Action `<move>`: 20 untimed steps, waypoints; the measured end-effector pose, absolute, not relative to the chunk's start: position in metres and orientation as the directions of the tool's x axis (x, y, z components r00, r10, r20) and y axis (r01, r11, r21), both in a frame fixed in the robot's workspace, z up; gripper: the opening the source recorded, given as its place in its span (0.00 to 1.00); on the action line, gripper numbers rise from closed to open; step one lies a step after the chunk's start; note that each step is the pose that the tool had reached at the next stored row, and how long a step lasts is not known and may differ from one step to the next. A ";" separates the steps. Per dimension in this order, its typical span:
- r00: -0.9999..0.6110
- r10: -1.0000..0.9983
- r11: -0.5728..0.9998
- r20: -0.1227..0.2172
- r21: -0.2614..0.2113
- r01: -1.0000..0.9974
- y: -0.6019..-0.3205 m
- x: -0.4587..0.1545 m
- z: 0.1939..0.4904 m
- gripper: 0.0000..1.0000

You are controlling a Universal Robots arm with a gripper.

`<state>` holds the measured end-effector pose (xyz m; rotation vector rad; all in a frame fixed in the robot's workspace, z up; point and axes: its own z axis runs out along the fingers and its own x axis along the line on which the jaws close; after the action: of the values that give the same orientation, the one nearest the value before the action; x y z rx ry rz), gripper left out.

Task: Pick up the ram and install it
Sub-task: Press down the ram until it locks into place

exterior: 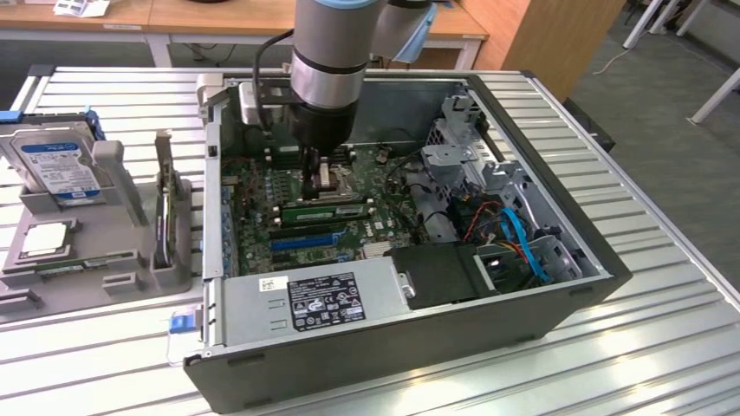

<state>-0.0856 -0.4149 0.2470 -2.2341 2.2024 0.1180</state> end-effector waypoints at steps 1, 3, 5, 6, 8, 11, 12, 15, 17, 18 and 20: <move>0.013 -0.998 -0.016 -0.055 0.051 -0.999 -0.415 -0.086 0.247 0.10; 0.013 -0.998 -0.016 -0.055 0.051 -0.999 -0.415 -0.086 0.247 0.10; 0.013 -0.998 -0.016 -0.055 0.051 -0.999 -0.416 -0.086 0.247 0.10; 0.013 -0.998 -0.016 -0.055 0.051 -0.999 -0.416 -0.086 0.247 0.10; 0.013 -0.998 -0.016 -0.055 0.051 -0.999 -0.416 -0.087 0.247 0.10; 0.013 -0.998 -0.016 -0.055 0.051 -0.999 -0.416 -0.088 0.247 0.10; 0.013 -0.998 -0.016 -0.055 0.051 -0.999 -0.416 -0.088 0.247 0.10; 0.013 -0.998 -0.016 -0.055 0.051 -0.999 -0.416 -0.088 0.247 0.10; 0.013 -0.998 -0.016 -0.055 0.051 -0.999 -0.416 -0.088 0.246 0.10; 0.013 -0.998 -0.016 -0.055 0.051 -0.999 -0.416 -0.088 0.246 0.10; 0.013 -0.998 -0.016 -0.055 0.051 -0.999 -0.416 -0.088 0.244 0.10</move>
<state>-0.0881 -0.4161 0.2441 -2.2342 2.2024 0.1180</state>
